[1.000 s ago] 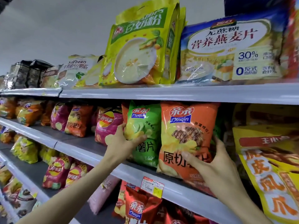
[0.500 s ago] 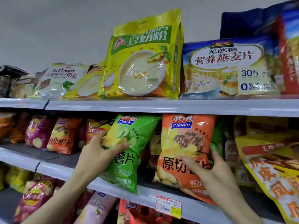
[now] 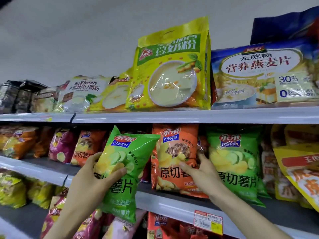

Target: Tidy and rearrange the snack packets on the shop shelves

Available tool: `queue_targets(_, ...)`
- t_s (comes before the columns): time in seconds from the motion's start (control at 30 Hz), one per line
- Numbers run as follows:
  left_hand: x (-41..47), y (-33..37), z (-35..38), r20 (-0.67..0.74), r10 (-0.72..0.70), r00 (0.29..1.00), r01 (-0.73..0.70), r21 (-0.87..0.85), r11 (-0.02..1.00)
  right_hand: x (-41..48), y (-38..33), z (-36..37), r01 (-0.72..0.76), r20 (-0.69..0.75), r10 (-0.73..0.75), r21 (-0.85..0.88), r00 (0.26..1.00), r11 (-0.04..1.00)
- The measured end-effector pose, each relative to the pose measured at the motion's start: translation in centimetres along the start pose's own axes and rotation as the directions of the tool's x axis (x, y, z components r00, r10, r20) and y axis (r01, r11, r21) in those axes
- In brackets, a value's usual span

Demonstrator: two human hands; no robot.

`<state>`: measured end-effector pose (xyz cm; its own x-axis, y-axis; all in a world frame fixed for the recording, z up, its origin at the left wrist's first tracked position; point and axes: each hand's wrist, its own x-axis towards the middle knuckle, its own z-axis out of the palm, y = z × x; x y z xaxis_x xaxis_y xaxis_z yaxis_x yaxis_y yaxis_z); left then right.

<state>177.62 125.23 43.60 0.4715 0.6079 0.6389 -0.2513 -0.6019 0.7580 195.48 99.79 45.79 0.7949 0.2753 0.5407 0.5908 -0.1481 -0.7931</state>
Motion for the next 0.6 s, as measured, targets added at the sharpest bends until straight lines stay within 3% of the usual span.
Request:
queue_targets(0.27,-2.1,0.3,1.6,0.033,0.041,0.999,-0.037,-0.109,0.993,-1.6,0.6,-0.5,-0.030,-0.010,0.028,-0.201,1.000,0.979)
queue_targets(0.47,-4.8,1.0,4.9,0.009,0.049,0.999,-0.044,-0.289,0.956,-7.1,-1.5,-2.5,0.077,-0.050,-0.082,-0.101,0.995,0.992)
queue_targets(0.6,-6.1,2.4,8.1,0.031,0.094,0.995,-0.079,-0.321,0.944,-11.5,-2.7,-2.5,0.120,0.122,-0.100,-0.167,0.988,0.979)
